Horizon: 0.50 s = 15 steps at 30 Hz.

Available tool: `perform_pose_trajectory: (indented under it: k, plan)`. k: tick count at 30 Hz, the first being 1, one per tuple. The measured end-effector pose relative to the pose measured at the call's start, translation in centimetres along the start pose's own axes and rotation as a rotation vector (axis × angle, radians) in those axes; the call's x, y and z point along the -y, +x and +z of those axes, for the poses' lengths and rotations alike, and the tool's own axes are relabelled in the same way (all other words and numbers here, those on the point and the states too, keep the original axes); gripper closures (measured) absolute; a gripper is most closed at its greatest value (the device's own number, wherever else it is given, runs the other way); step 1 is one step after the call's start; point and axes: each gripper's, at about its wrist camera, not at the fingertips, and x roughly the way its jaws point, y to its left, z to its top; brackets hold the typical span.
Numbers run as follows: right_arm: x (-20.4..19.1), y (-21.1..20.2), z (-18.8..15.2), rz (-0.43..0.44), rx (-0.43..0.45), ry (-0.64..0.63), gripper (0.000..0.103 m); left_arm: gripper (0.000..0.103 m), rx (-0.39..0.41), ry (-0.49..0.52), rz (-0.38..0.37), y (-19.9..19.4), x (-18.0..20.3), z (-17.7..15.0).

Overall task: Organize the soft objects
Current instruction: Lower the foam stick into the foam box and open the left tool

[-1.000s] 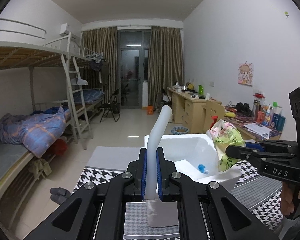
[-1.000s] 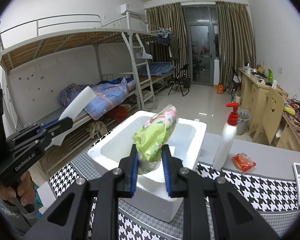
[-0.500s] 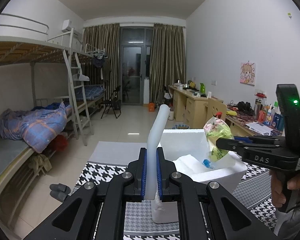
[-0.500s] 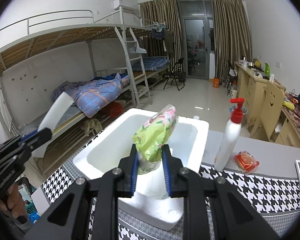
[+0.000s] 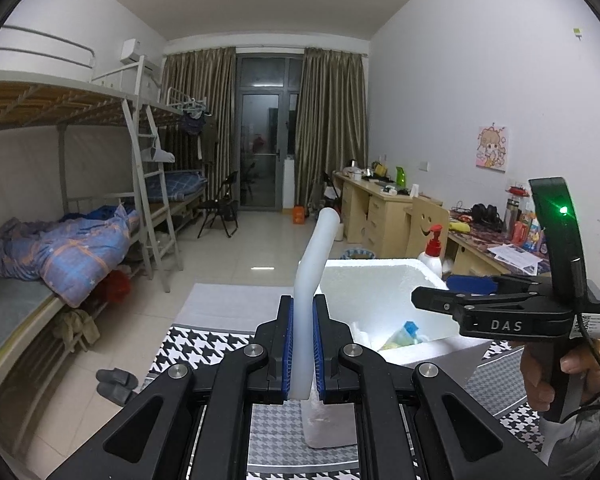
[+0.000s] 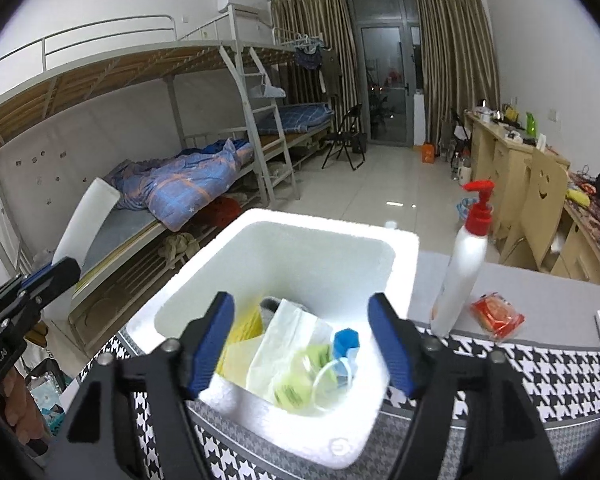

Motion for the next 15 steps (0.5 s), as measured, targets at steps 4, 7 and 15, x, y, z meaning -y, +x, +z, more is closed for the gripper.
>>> perform_pose_trajectory:
  k: [4, 7, 15]
  plan:
    - [0.2, -0.8, -0.1, 0.009, 0.020, 0.010, 0.013, 0.094, 0.000, 0.000, -0.006, 0.3, 0.2, 0.1]
    - [0.3, -1.2, -0.2, 0.027, 0.024, 0.016, 0.004, 0.094, 0.003, 0.006, -0.012, 0.3, 0.4, 0.3]
    - [0.6, -2.3, -0.2, -0.010, 0.042, 0.024, 0.001, 0.094, -0.003, 0.015, -0.027, 0.7, 1.0, 0.6]
